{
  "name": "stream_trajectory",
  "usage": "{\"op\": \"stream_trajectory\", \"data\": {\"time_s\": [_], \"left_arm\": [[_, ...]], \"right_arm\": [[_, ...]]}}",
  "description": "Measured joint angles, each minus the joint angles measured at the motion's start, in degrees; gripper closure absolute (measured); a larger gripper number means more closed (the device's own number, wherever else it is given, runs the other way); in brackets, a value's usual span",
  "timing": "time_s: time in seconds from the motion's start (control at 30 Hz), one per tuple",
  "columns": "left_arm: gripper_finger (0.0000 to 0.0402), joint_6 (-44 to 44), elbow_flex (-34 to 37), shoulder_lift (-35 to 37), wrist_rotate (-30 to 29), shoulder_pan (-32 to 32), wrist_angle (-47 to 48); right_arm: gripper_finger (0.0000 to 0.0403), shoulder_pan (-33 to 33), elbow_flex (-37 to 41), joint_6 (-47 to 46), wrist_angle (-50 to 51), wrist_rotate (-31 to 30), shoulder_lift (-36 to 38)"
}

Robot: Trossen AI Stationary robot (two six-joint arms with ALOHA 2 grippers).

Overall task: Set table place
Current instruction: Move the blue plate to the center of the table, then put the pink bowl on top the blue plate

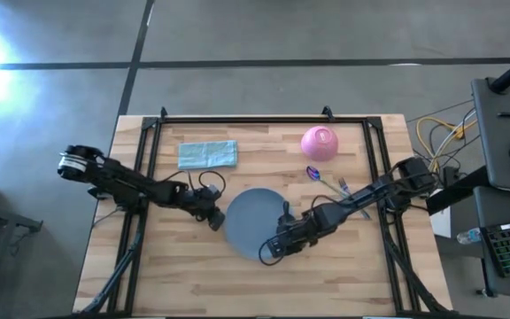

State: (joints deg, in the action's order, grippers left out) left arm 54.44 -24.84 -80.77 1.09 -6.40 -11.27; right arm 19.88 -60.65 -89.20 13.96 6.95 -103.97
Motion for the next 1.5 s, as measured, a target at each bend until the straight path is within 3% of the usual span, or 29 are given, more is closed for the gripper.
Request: {"op": "stream_trajectory", "data": {"time_s": [0.4, 0.57, 0.7, 0.8, 0.87, 1.07, 1.27, 1.37, 1.5], "left_arm": [[0.0402, -2.46, -0.70, -6.65, 5.09, 1.93, -11.35], [0.0402, -2.89, -0.32, -5.52, 5.45, 1.93, -7.13], [0.0402, -4.29, -0.02, -1.79, 5.44, 1.93, 0.16], [0.0402, -4.42, -0.20, 2.13, 5.42, 1.93, 2.05], [0.0402, -4.41, -0.36, 5.29, 4.85, 1.93, 1.30], [0.0374, -4.34, -2.78, 12.03, 1.73, 4.28, 0.91], [0.0314, -5.34, -10.11, 13.47, 3.15, 11.97, 1.37], [0.0312, -9.29, -16.02, 11.55, 5.01, 16.33, 1.75], [0.0350, -15.98, -27.24, 5.22, 9.88, 21.02, 3.44]], "right_arm": [[0.0394, -0.44, 1.31, -1.62, 10.88, -5.94, 5.91], [0.0394, -0.39, 1.43, -1.20, 15.06, -7.74, 9.35], [0.0394, -0.41, 1.01, -0.42, 20.06, -16.92, 15.01], [0.0394, -0.76, 0.93, 1.31, 25.05, -27.42, 20.85], [0.0392, -2.04, 0.91, 2.53, 29.45, -30.26, 24.76], [0.0347, -9.50, 1.03, 8.31, 45.43, -33.07, 34.30], [0.0299, -21.71, 2.40, 11.60, 49.79, -34.30, 42.00], [0.0312, -28.35, 3.18, 17.31, 48.16, -31.42, 44.40], [0.0376, -35.57, 3.53, 26.21, 46.33, -28.96, 45.25]]}}
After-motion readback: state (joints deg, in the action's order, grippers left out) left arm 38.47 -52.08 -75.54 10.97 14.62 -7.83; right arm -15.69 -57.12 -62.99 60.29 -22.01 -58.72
